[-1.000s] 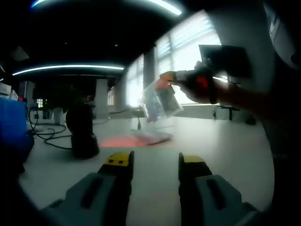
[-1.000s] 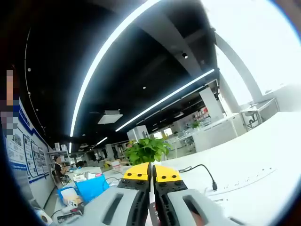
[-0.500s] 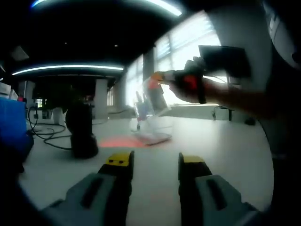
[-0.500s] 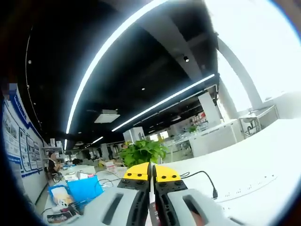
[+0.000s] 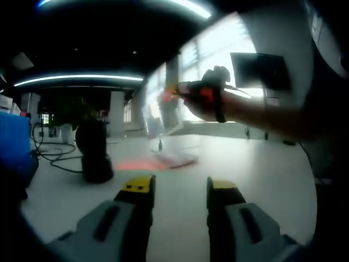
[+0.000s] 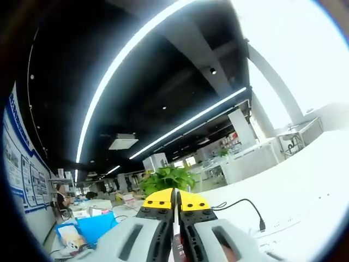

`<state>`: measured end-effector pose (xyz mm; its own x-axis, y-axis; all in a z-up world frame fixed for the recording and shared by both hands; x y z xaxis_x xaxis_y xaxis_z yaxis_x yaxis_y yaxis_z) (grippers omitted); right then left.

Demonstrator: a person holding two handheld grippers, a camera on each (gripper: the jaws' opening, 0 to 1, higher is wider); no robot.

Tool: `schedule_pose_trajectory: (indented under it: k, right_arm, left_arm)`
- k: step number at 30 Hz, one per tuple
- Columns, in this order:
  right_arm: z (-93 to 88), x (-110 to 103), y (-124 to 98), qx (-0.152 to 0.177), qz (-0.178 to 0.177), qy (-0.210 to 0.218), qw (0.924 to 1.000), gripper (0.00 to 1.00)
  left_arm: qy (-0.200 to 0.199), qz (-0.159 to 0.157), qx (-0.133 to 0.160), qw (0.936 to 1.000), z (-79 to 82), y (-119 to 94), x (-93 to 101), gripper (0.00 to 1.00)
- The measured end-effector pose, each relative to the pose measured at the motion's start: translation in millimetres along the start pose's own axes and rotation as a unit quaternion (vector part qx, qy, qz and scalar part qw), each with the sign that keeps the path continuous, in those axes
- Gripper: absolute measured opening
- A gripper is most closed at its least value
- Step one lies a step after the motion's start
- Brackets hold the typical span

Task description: Clip sheet goods on table flip sheet goods clip sheet goods scan sheet goods put sheet goods back to table

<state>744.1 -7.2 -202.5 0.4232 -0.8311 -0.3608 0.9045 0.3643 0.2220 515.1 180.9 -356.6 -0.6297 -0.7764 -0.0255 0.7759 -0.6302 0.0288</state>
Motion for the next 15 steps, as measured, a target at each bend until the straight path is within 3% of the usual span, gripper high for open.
schedule_pose_trajectory:
  k: [15]
  right_arm:
    - [-19.8, -9.9, 16.0, -0.006, -0.004, -0.002, 1.0000, 0.00]
  left_arm:
    - [-0.002, 0.000, 0.000, 1.0000, 0.7, -0.4, 0.2, 0.30]
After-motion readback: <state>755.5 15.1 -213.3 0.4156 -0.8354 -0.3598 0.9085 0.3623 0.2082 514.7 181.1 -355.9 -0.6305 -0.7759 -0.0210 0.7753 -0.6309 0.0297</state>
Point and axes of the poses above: the point that each gripper's makers call its tool centre point, and the gripper's own axes: y roughly forward along the fingers, x roughly to its right, z roughly out of its top, the point moved 7 cm from there along -y, roughly backward along the fingers, and after that the axes turned 6 degrees about -z, right-handed, at the moved point
